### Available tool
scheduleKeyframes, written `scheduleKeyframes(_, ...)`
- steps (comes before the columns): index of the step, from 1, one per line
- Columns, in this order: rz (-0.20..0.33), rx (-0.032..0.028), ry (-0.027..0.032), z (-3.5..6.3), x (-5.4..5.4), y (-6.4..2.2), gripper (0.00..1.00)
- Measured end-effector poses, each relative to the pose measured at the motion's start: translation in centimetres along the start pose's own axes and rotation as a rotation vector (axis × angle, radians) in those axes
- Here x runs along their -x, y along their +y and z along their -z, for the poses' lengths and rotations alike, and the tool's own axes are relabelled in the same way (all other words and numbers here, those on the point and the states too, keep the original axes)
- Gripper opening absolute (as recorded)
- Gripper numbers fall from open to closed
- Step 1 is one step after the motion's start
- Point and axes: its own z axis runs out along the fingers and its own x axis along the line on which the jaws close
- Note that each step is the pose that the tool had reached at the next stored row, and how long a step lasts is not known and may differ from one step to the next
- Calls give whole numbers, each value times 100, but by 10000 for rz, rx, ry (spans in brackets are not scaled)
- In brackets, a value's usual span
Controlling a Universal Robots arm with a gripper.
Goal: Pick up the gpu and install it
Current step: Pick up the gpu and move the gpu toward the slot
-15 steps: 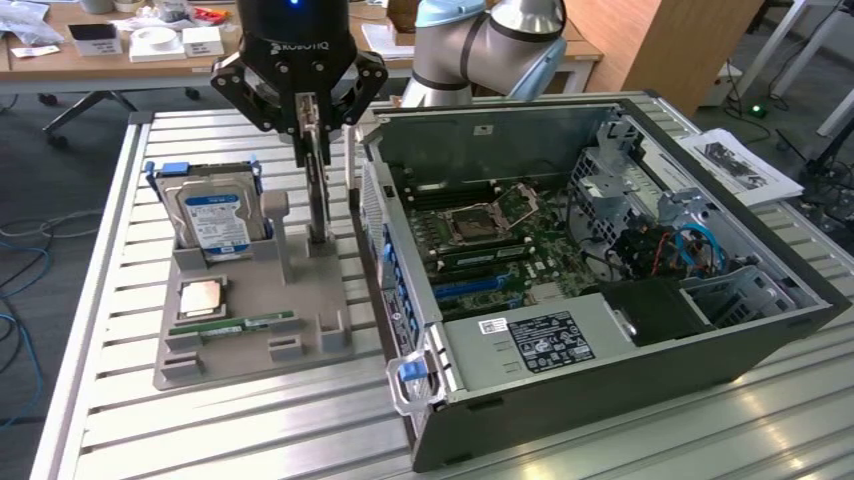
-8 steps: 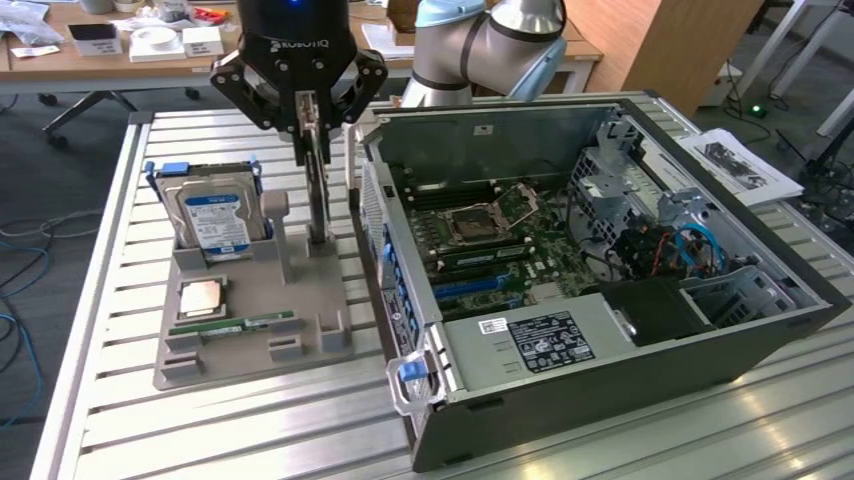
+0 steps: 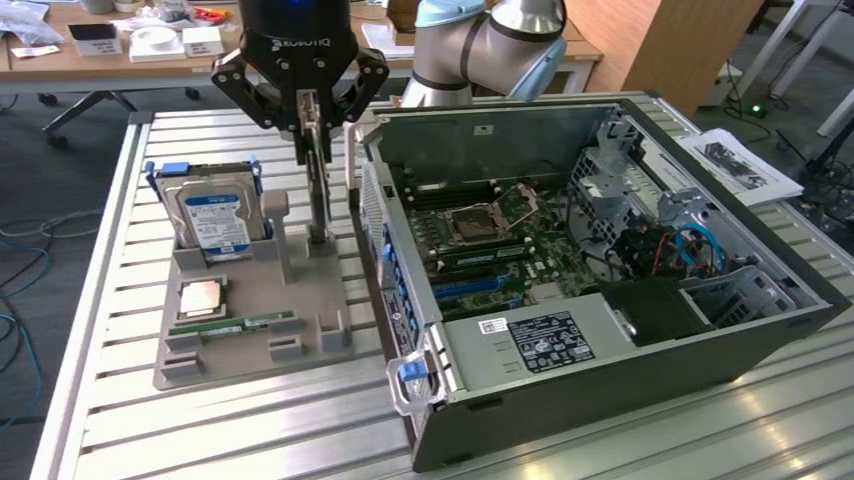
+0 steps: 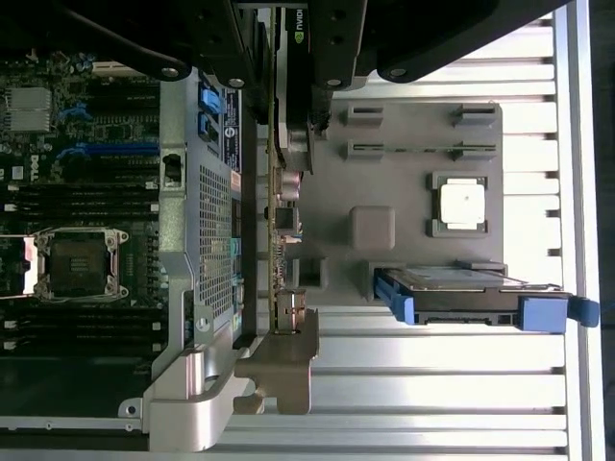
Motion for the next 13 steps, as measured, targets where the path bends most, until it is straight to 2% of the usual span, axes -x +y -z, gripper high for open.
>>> scheduleKeyframes(10,-3,2,-2,-2,38,2,27)
scheduleKeyframes(13,-3,1,-1,41,39,4,27)
